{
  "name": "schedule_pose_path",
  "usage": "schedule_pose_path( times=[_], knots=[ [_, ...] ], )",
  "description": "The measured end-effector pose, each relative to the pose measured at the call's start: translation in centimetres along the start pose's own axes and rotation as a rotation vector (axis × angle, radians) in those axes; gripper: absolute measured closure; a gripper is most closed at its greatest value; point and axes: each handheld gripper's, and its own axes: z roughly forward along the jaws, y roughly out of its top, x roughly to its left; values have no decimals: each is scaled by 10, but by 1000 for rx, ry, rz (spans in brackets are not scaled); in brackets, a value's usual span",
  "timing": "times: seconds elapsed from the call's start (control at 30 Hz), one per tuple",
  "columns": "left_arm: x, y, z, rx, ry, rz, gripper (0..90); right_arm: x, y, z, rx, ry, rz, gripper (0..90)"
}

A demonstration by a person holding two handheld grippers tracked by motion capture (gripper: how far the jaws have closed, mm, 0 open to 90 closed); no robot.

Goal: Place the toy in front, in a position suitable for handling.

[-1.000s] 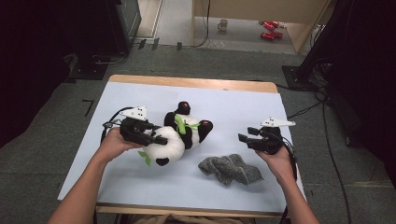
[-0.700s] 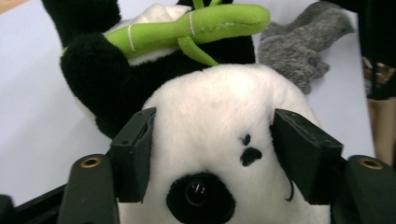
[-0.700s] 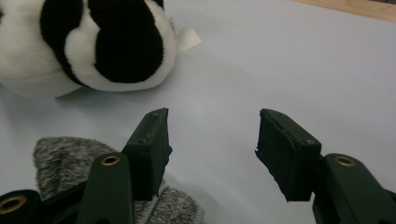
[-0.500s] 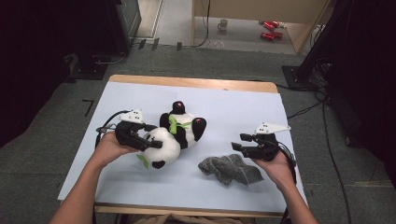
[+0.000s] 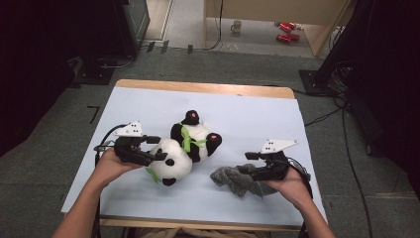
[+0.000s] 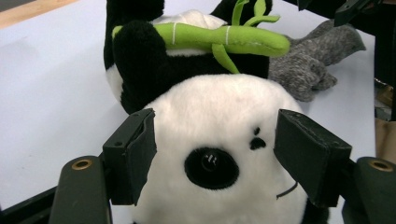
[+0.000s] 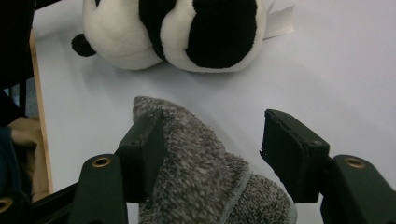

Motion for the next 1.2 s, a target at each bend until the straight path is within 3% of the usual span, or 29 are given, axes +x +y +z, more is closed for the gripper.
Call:
schedule_pose_path(
  times=[0.27,0.43,0.53,0.67,0.83,1.0,1.1,1.13,1.2],
  knots=[
    [-18,-12,10,42,63,-5,190,9,-10,3,53,41,-30,351],
    [-18,-19,16,40,138,-10,160,9,-21,13,105,57,-27,345],
    [-13,-22,16,19,123,-38,179,7,-27,22,148,58,-35,345],
    [-10,-24,18,26,107,-40,263,9,-33,33,212,52,-50,361],
    [-4,-22,17,41,85,-44,411,10,-33,40,237,26,-84,459],
    [0,-16,15,51,45,-27,544,9,-32,45,280,-14,-115,635],
    [-1,-8,16,59,36,30,575,8,-28,45,297,-25,-102,727],
    [-1,-5,16,55,30,56,575,8,-28,45,297,-25,-102,727],
    [1,2,13,4,-2,47,645,7,-27,43,292,-19,-93,735]
  ],
)
